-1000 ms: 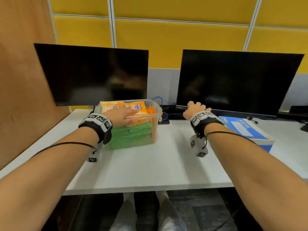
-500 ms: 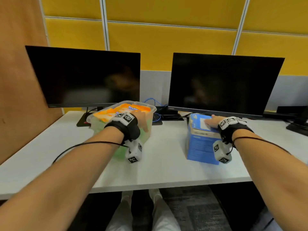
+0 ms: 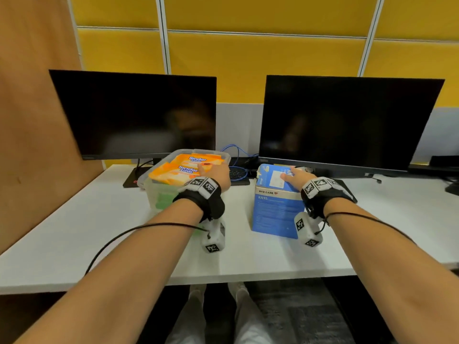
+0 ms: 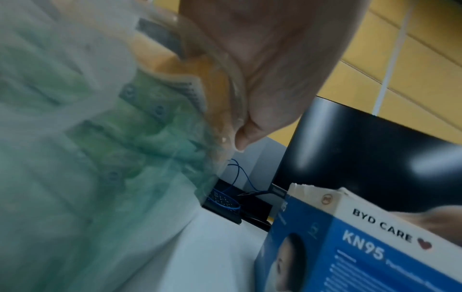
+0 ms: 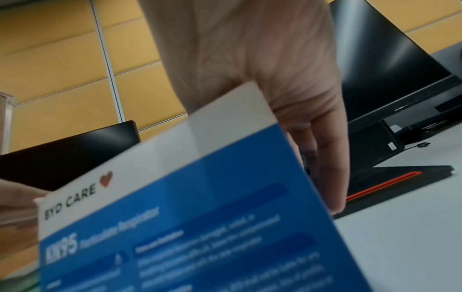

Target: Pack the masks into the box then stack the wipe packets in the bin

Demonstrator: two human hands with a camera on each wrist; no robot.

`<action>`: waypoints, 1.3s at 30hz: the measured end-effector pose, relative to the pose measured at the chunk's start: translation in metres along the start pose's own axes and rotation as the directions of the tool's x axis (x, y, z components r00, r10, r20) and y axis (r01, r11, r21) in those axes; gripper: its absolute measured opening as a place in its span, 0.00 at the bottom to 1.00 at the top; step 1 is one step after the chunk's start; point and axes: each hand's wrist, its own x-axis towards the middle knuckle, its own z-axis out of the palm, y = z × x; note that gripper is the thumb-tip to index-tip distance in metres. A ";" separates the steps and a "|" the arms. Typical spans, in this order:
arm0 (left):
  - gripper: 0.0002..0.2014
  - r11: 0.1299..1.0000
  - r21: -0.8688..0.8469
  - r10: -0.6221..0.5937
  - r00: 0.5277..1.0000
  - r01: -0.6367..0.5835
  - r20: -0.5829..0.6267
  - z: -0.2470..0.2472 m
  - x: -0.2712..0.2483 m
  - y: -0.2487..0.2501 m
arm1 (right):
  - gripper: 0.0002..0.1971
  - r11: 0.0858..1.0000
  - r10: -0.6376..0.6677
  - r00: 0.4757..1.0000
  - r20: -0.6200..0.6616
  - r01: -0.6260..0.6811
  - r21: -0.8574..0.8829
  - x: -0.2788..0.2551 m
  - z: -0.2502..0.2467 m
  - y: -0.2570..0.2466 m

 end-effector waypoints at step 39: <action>0.14 0.999 -0.007 0.046 0.993 -0.046 0.106 -0.057 -0.013 0.029 | 0.22 0.908 -0.332 0.941 -0.073 0.297 -0.295 -0.016 -0.018 -0.100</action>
